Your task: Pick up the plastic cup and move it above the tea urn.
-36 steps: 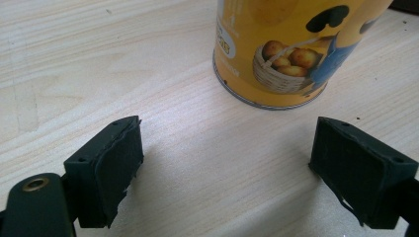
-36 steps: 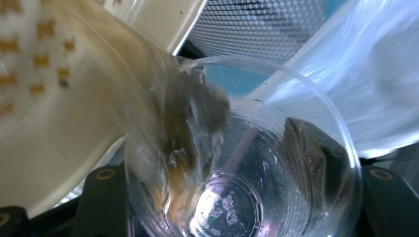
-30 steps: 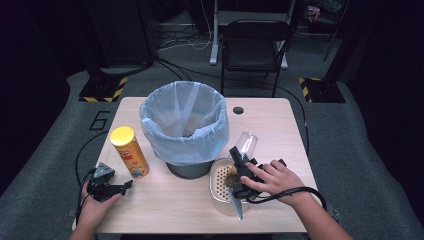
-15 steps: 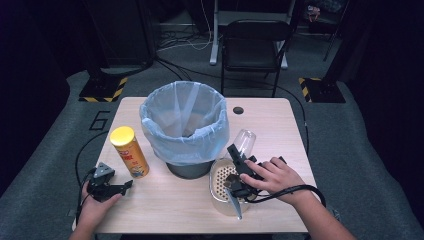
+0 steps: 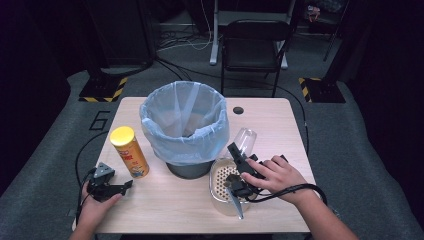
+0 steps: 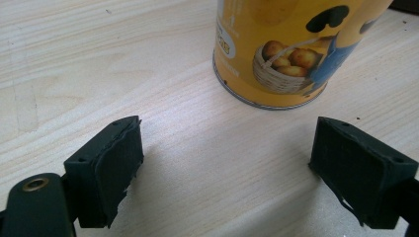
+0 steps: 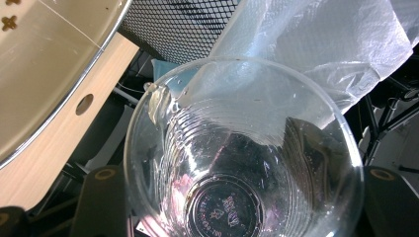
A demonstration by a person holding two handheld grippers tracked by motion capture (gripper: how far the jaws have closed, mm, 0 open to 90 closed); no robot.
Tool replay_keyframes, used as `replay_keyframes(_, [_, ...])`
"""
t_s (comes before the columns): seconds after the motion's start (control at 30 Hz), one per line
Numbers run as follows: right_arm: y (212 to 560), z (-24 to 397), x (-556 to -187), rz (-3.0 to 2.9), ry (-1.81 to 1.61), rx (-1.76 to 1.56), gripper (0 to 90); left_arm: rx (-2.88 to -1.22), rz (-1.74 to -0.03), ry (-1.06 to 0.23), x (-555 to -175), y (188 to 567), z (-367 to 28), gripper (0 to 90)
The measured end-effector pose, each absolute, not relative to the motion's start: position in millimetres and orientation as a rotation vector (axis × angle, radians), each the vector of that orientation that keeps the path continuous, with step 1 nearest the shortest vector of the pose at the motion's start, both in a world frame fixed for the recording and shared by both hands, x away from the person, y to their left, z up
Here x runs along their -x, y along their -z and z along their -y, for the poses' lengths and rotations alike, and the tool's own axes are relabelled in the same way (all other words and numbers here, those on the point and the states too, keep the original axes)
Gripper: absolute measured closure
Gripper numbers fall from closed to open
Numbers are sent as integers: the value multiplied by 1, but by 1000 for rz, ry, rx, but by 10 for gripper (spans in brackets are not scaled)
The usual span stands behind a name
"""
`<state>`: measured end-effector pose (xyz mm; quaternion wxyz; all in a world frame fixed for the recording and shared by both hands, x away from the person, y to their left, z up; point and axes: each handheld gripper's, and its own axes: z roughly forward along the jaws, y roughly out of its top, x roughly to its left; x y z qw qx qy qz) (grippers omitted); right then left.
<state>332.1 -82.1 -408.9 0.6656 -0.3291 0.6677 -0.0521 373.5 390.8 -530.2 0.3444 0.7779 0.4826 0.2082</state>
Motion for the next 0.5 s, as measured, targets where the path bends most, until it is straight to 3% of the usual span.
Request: replay_keyframes(0.5, [408, 82, -329, -1507, 115, 751, 363, -2021, -1253, -541, -373, 530, -391, 126])
